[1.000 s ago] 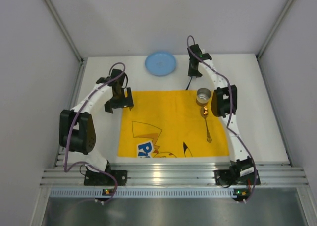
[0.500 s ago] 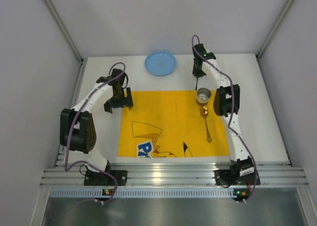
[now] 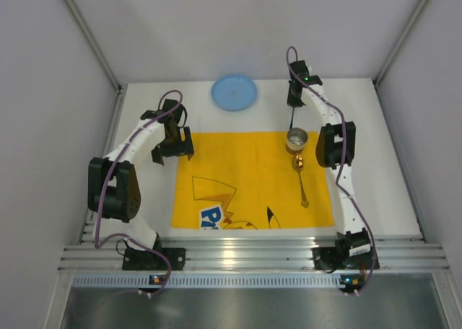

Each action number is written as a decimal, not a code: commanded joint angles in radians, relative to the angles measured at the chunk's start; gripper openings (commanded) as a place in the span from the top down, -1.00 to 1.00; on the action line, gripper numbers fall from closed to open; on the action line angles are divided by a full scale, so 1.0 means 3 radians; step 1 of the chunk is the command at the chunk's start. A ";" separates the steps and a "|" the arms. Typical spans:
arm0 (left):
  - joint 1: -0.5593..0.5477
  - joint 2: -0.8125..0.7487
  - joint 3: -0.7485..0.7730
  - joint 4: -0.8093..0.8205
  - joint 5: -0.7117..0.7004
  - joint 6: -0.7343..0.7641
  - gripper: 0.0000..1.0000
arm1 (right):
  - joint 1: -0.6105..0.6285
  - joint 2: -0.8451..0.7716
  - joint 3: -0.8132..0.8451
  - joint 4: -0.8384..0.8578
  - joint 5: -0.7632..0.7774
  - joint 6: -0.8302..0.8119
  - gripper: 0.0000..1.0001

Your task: Set the dinner table for one person

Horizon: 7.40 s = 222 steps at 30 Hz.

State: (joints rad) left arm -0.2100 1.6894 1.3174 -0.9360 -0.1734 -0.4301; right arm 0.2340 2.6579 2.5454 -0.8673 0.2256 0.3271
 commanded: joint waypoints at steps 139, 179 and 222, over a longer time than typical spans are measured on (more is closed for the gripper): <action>-0.0041 0.3348 0.3310 0.2690 0.1360 -0.2238 1.00 | 0.0984 -0.6697 -0.4297 -0.1711 0.1047 0.2146 -0.82; -0.1458 -0.0267 -0.0955 0.1974 0.0747 -0.0893 1.00 | 0.0989 -0.6835 -0.4956 -0.0852 0.0306 0.0428 -0.95; -0.1565 -0.2664 -0.1833 0.2867 -0.2512 0.1823 -0.82 | 0.0984 -0.7008 -0.4588 0.0094 -0.0542 0.0750 -0.99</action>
State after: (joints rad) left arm -0.6769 0.9531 1.0718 -0.3561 -0.8505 -0.1909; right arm 0.5392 0.6018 1.2110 -0.9478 0.1131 0.5209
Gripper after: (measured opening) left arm 0.916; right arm 0.995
